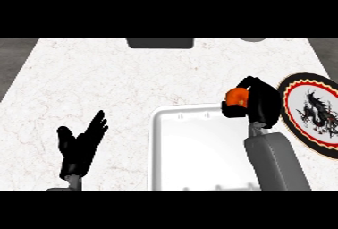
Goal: Pick the squash from the tray and place it in the plate
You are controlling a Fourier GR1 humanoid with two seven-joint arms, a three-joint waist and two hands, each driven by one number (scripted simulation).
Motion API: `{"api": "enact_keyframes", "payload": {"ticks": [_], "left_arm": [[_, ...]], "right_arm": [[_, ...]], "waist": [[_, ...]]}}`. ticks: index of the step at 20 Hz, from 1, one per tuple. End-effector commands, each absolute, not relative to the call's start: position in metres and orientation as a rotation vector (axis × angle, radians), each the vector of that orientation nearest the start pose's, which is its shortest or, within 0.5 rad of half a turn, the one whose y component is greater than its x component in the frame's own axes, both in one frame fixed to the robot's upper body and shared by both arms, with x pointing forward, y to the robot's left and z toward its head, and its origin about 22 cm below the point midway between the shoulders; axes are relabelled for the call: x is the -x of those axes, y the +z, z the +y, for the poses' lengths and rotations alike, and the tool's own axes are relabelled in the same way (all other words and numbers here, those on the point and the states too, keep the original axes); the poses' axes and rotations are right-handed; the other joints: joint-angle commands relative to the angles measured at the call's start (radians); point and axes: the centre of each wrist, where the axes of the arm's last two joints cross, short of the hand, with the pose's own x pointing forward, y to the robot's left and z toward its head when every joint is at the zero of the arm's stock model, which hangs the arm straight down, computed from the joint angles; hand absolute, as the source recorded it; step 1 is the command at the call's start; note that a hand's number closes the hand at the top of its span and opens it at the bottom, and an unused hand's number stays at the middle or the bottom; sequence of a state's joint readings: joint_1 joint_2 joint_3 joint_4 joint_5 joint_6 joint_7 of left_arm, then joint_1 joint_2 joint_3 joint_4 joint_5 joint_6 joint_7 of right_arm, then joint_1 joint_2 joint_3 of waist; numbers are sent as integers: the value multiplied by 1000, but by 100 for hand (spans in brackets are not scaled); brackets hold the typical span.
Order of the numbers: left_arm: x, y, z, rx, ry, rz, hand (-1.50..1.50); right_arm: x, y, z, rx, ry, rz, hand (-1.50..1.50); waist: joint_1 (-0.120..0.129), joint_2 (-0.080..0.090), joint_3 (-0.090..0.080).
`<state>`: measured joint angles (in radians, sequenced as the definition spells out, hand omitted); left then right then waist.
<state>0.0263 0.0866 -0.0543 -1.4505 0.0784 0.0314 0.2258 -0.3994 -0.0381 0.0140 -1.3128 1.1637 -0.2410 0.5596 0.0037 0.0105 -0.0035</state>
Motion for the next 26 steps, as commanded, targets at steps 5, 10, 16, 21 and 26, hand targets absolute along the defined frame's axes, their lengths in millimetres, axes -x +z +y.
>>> {"api": "enact_keyframes", "payload": {"ticks": [5,10,16,21,26], "left_arm": [[-233,-30,229,27,-60,-1211,0],[-237,-30,222,27,-47,-1208,0],[-240,-24,225,40,-35,-1204,0],[-234,-27,227,21,-26,-1197,0],[-243,-39,228,4,-21,-1200,0]], "right_arm": [[-376,87,-190,1527,-172,-1058,150],[-393,95,-191,1633,-409,-998,150],[-393,78,-220,1690,-604,-1043,150],[-387,52,-259,1811,-600,-954,150],[-368,34,-308,1908,-657,-892,150]], "waist": [[60,12,1],[53,10,3],[41,6,5],[24,0,5],[5,-2,4]]}}
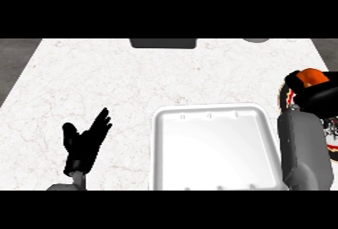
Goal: Pick the squash from the tray and place it in the plate
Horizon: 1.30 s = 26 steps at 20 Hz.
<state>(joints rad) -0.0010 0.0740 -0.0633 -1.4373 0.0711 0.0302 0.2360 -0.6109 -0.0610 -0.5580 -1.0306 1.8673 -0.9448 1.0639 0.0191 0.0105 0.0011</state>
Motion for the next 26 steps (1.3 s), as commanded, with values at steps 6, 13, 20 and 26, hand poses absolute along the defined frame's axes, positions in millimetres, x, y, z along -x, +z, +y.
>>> {"api": "enact_keyframes", "payload": {"ticks": [6,13,20,26], "left_arm": [[-245,-22,249,20,-25,-1182,0],[-226,-24,243,18,-20,-1190,0],[-228,-38,238,15,-28,-1198,0],[-231,-37,239,-1,-19,-1191,0]], "right_arm": [[-364,36,-382,1946,-695,-870,150],[-328,9,-431,1977,-679,-827,150],[-329,-3,-433,1603,-557,-597,-150],[-319,-1,-441,1580,-618,-824,-150]], "waist": [[-2,-1,1],[-6,-8,1],[-2,-3,6],[-2,0,7]]}}
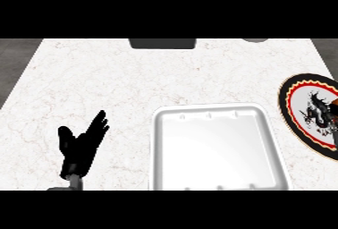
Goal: Pick the squash from the tray and place it in the plate
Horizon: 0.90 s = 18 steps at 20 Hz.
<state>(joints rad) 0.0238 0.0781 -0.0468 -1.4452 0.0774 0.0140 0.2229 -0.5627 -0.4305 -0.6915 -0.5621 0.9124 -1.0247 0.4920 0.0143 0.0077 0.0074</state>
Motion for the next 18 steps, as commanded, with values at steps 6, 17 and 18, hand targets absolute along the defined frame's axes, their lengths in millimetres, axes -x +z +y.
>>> {"api": "enact_keyframes", "payload": {"ticks": [6,17,18], "left_arm": [[-234,-37,246,6,-8,-1195,0],[-227,-30,248,-13,-12,-1178,0],[-235,-33,241,-9,5,-1201,0]], "right_arm": [[-308,8,-443,1632,-830,-1012,-150],[-224,-40,-429,1362,-904,-1256,-150],[-232,-28,-421,1343,-893,-1264,-150]], "waist": [[-8,0,0],[-26,-12,-7],[-25,-11,-8]]}}
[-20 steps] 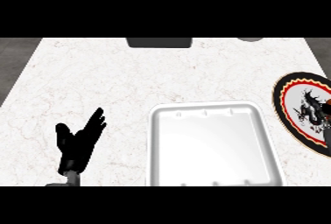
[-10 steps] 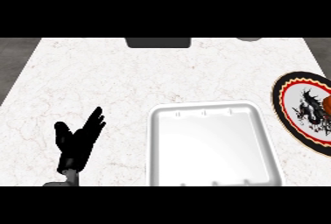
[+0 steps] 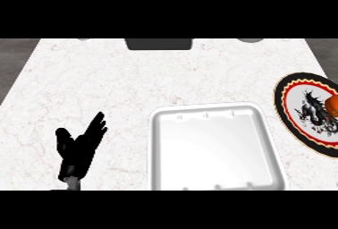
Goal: Pick the squash from the tray and place it in the plate
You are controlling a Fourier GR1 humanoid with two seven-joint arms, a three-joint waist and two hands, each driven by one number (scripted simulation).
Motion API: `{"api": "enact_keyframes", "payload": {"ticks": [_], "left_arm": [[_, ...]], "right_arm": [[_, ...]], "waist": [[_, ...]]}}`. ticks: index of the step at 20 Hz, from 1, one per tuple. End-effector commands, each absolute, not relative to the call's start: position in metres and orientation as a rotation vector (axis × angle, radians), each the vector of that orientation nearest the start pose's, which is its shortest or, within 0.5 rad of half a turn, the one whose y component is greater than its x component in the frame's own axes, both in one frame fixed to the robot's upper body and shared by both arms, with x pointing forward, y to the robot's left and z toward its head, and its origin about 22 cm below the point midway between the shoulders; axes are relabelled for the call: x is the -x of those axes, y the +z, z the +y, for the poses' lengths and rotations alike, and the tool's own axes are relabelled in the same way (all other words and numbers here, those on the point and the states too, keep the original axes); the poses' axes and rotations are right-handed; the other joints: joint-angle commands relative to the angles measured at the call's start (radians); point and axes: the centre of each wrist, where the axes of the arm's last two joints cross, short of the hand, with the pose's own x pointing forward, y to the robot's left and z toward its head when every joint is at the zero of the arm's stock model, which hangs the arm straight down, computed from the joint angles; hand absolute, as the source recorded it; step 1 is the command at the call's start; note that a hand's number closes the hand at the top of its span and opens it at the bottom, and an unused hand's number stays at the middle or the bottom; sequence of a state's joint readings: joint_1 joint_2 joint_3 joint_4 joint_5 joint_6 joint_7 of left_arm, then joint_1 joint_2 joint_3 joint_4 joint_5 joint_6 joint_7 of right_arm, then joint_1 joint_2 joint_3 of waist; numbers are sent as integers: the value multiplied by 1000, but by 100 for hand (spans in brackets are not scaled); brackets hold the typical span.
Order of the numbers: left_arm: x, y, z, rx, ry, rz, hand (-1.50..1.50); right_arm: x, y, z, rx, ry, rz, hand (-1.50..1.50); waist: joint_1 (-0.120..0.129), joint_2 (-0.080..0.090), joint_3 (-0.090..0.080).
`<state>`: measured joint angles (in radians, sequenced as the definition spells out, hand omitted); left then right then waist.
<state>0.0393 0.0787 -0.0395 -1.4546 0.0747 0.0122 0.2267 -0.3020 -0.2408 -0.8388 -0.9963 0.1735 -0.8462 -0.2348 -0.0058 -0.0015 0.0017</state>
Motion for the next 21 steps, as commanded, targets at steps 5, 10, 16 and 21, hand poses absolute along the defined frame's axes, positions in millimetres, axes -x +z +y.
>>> {"api": "enact_keyframes", "payload": {"ticks": [5,10,16,21], "left_arm": [[-221,-40,239,-2,-12,-1185,0],[-240,-34,227,-21,-9,-1186,0],[-237,-47,256,-3,8,-1179,0],[-233,-36,244,6,4,-1166,0]], "right_arm": [[-187,-54,-382,1249,-845,-1278,-150],[-171,-60,-355,1265,-743,-1229,-150],[-153,-57,-327,1278,-699,-1176,-150],[-144,-60,-300,1304,-709,-1174,-150]], "waist": [[-2,-2,-2],[2,1,-2],[2,2,-2],[3,1,-2]]}}
